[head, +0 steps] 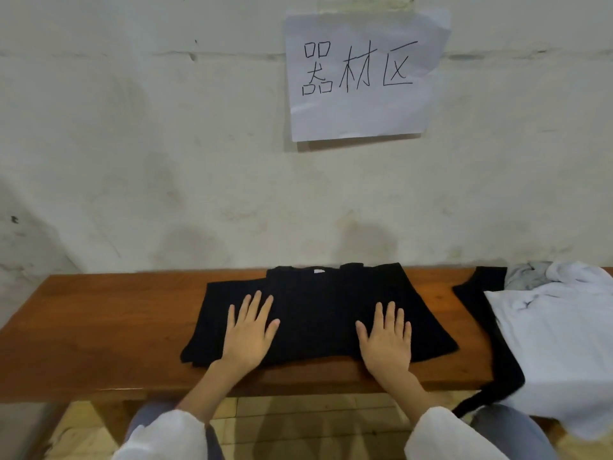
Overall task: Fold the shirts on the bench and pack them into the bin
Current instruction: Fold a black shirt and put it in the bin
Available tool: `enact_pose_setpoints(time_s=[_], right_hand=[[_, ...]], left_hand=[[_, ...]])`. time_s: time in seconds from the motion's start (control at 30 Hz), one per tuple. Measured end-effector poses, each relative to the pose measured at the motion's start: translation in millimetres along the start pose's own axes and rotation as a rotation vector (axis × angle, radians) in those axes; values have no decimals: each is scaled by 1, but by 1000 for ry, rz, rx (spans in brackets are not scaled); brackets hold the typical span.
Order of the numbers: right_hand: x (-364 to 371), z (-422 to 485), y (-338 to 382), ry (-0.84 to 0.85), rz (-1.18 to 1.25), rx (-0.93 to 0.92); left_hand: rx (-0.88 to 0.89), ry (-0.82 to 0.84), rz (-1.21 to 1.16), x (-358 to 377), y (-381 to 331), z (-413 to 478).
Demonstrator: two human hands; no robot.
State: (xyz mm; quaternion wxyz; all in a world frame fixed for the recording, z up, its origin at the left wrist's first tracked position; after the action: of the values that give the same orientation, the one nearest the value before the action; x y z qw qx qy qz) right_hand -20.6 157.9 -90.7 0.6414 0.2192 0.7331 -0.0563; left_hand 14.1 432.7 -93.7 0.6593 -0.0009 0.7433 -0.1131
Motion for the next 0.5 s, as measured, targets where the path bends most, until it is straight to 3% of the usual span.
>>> enact_pose_setpoints(time_s=[0.17, 0.23, 0.37, 0.5], right_hand=[[1, -41, -24, 65, -66, 30], [-16, -40, -30, -9, -31, 26], [-54, 12, -30, -146, 151, -45], [-51, 77, -17, -19, 45, -222]], left_hand=[[71, -50, 23, -14, -12, -34], [102, -36, -35, -21, -7, -33], [19, -121, -1, -46, 28, -18], [-37, -54, 27, -40, 51, -6]])
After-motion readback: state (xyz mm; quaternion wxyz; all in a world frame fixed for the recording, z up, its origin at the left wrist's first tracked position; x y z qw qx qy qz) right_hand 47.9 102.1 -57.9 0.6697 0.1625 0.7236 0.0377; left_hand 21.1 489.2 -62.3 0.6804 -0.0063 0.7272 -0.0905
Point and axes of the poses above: each hand's wrist, its own z-axis towards the middle knuckle, its own x-axis out of the palm, y = z × x, the point moved 10 cm from there along z, towards the middle knuckle, and after that the axes turned 4 degrees about x, right-handed, at the moved point
